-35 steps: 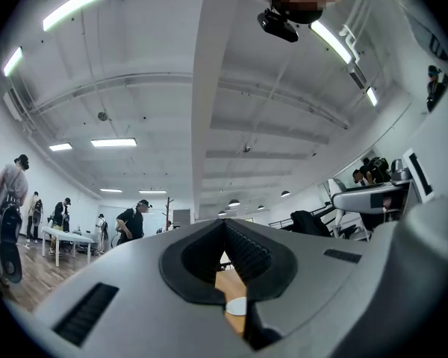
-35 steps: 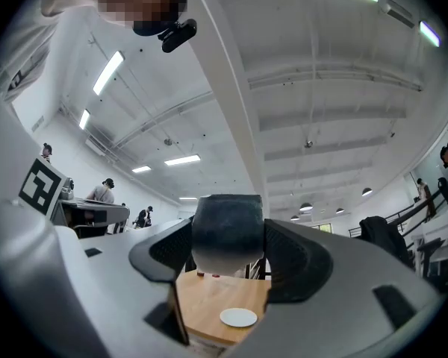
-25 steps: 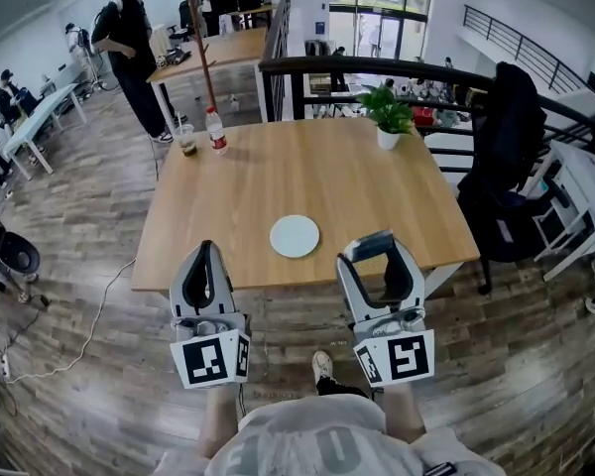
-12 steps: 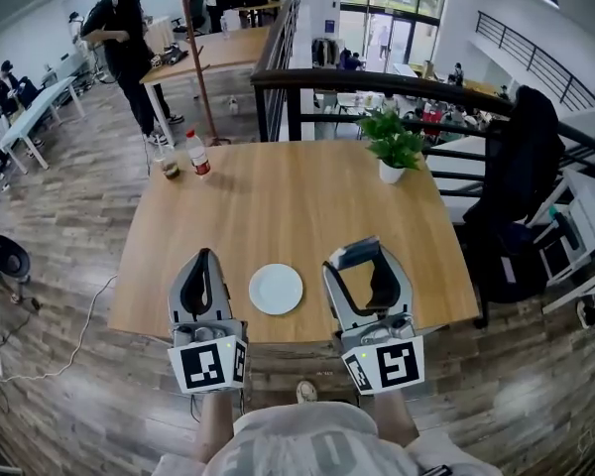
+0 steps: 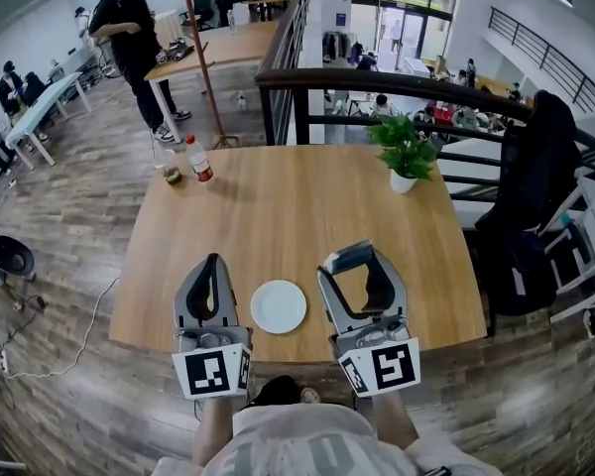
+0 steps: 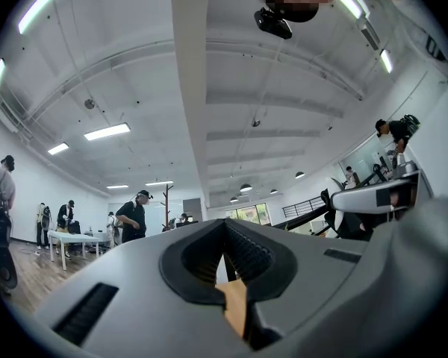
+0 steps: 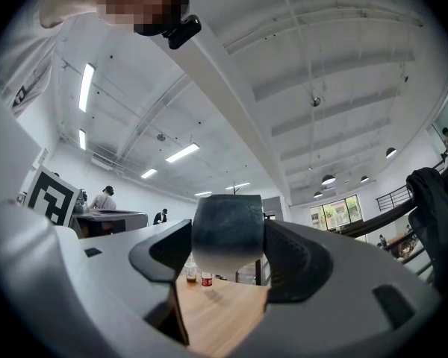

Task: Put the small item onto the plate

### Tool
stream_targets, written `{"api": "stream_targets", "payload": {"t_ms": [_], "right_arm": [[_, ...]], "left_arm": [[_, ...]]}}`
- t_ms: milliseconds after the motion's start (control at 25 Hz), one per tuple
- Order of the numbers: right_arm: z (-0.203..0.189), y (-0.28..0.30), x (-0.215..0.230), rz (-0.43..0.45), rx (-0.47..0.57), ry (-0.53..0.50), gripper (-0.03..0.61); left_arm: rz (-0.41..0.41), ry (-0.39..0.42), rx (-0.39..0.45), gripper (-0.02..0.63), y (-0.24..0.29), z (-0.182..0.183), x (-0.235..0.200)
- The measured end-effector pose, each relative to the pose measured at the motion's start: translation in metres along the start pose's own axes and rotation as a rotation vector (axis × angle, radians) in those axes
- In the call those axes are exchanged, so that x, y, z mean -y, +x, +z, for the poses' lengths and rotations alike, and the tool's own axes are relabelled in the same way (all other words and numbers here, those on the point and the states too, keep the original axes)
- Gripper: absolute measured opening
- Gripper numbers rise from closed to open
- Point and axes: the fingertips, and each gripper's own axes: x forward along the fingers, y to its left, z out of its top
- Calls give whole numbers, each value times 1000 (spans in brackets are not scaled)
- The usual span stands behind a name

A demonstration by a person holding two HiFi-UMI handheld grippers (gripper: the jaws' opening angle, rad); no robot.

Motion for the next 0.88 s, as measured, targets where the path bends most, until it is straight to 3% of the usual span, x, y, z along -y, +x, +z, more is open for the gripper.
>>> {"api": "stream_targets", "payload": {"t_ms": [200,480,880], "right_arm": [[0,17,1,7,-1,-17,310],[2,33,-7,4,-2,-36,310],[-6,62,-30,52,-22,-5,310]], "left_arm": [[-3,-62,29,8,22,1,-4],[-44,-56,55,8,38,6,-5],[-33,-66,26,8,40,-16,-26]]}}
